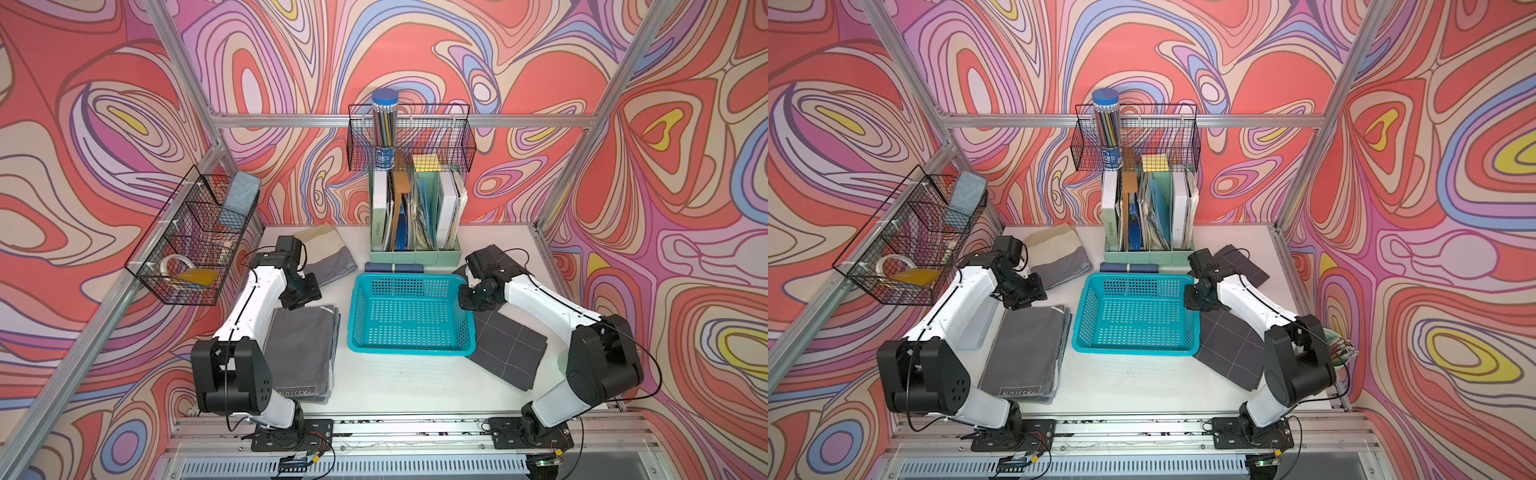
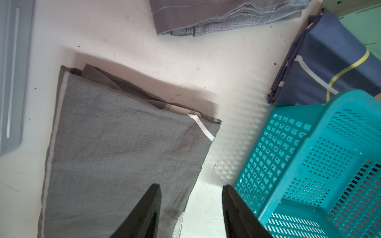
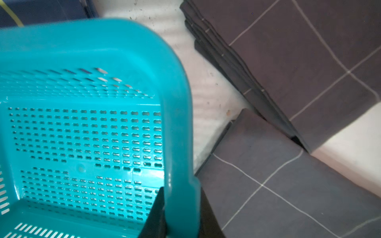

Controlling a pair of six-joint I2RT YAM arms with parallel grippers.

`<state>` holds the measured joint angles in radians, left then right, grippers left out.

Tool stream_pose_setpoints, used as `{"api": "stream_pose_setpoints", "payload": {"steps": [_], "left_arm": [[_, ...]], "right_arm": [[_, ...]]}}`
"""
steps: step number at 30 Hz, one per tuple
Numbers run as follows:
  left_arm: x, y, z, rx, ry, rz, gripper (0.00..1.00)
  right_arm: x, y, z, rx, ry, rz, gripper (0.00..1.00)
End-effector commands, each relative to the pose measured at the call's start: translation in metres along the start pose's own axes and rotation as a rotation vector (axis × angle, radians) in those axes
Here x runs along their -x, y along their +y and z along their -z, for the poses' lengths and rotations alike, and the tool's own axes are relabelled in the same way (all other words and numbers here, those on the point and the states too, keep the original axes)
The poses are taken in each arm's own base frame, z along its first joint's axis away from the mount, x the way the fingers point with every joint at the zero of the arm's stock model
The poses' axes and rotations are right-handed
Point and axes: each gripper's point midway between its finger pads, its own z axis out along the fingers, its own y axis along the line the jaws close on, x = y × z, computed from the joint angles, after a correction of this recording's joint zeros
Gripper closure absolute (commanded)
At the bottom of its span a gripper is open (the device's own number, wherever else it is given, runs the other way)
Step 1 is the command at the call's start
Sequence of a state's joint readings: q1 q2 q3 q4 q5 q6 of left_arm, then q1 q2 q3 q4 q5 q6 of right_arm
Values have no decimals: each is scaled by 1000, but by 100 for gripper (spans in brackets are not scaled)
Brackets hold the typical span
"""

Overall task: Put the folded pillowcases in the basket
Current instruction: Adjust the basket at the center of the board, then move the pillowcase to the corner of the board.

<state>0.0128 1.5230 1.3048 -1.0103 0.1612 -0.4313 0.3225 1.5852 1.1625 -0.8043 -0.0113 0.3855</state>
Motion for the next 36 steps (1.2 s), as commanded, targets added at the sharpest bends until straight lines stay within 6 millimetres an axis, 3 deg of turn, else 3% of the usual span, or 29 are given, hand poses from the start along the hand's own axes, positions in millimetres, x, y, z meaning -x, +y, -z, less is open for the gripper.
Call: {"api": "stream_pose_setpoints", "payload": {"steps": [1, 11, 18, 22, 24, 25, 26, 28, 32, 36], "left_arm": [[0, -3, 0, -15, 19, -20, 47], [0, -5, 0, -25, 17, -29, 47], [-1, -6, 3, -34, 11, -34, 47], [-1, -7, 5, -43, 1, -36, 46], [0, -8, 6, -50, -4, -35, 46], [-1, -10, 4, -63, -5, -27, 47], [-3, -11, 0, -74, 4, -16, 46], [-5, -11, -2, -76, 8, -17, 47], [-5, -12, -2, -84, 8, -21, 46], [-5, -15, -1, -99, 7, -20, 46]], "right_arm": [[22, -26, 23, -133, -95, 3, 88], [18, -18, 5, -96, -24, 12, 89], [0, 10, 5, 51, 6, 3, 89], [-19, 38, 13, 154, 31, 12, 88], [-35, 51, 7, 185, 77, 34, 87], [-52, 56, -9, 175, 127, 45, 87], [-67, 75, -22, 235, 183, 75, 87], [-83, 90, -31, 237, 239, 104, 83], [-88, 83, -38, 185, 262, 109, 62], [-68, 72, -27, 111, 168, 75, 59]]}}
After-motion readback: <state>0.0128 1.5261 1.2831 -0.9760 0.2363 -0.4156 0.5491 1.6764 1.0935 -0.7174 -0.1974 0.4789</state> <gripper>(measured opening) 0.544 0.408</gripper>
